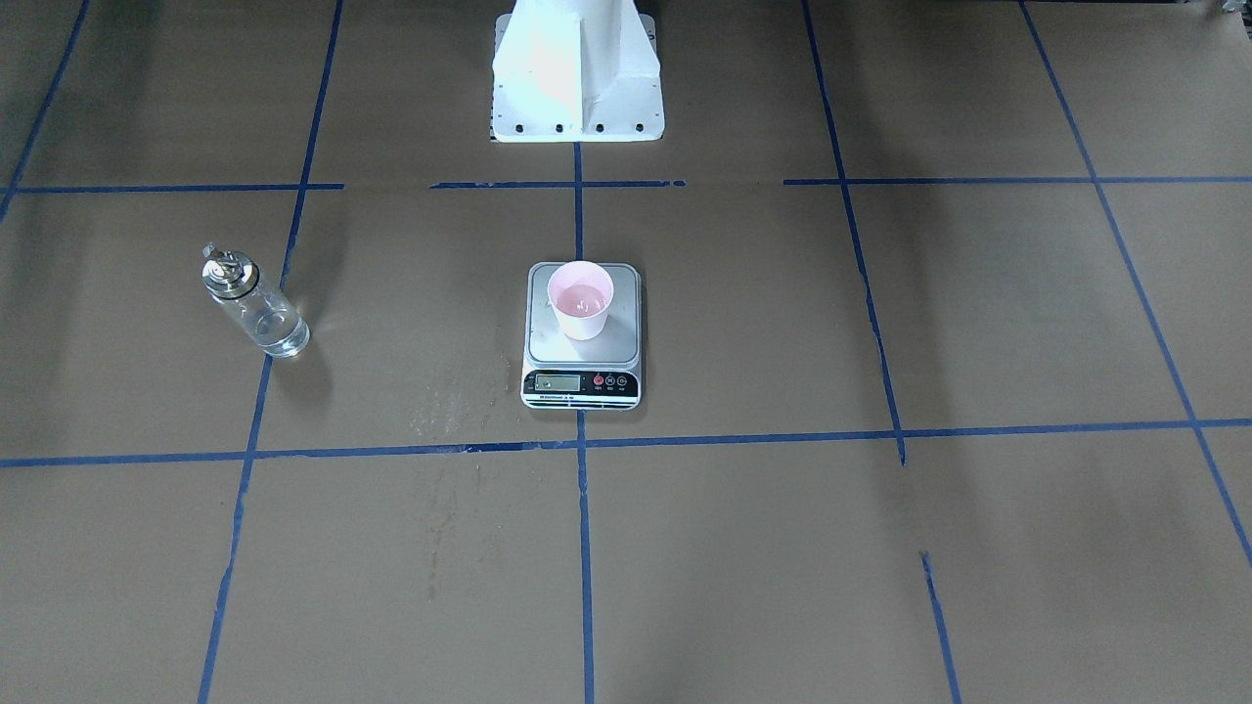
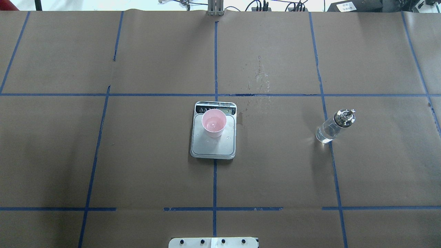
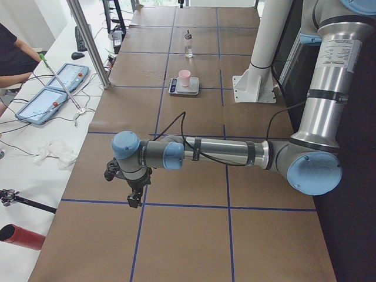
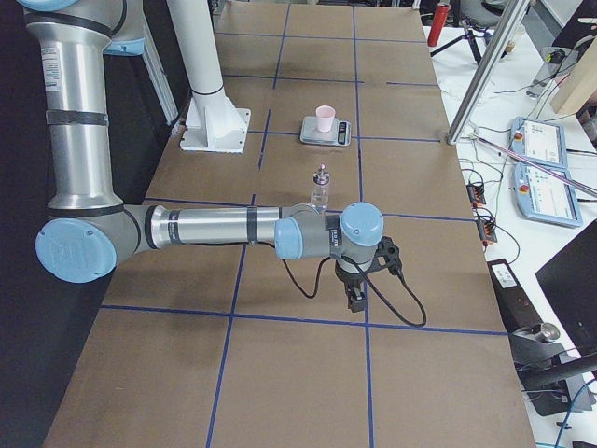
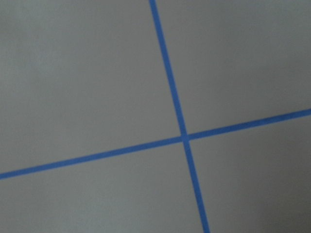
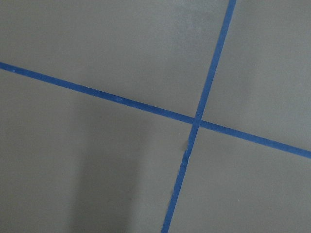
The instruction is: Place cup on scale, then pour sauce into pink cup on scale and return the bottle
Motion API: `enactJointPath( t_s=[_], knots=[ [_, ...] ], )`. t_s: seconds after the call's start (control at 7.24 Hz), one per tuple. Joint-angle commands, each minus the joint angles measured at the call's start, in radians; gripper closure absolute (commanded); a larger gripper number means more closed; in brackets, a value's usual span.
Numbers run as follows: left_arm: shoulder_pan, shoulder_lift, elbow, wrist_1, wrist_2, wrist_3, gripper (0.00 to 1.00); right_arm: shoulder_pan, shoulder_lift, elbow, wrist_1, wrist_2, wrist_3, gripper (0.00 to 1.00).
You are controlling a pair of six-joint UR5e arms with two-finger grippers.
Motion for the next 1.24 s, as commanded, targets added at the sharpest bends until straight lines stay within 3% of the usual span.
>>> enactJointPath(
  t_s=[0.0, 0.14, 0.28, 0.69, 1.11],
  knots=[
    [0.0, 0.012, -0.005, 0.004, -0.042, -0.007, 0.0, 0.025, 0.028, 0.006, -0.08, 0.021, -0.041, 0.0],
    [0.0, 0.031, 0.022, -0.007, -0.156, -0.005, 0.0, 0.025, 0.03, 0.006, -0.079, 0.015, -0.041, 0.0],
    [0.001, 0.032, 0.013, -0.01, -0.166, -0.007, 0.0, 0.025, 0.027, 0.017, -0.07, 0.006, -0.041, 0.0],
    [-0.003, 0.023, 0.003, -0.006, -0.065, -0.005, 0.0, 0.024, -0.033, -0.012, 0.047, -0.009, -0.022, 0.0],
    [-0.003, 0.046, -0.045, -0.002, -0.074, -0.005, 0.0, 0.016, -0.044, -0.03, 0.052, -0.002, -0.02, 0.0]
  ],
)
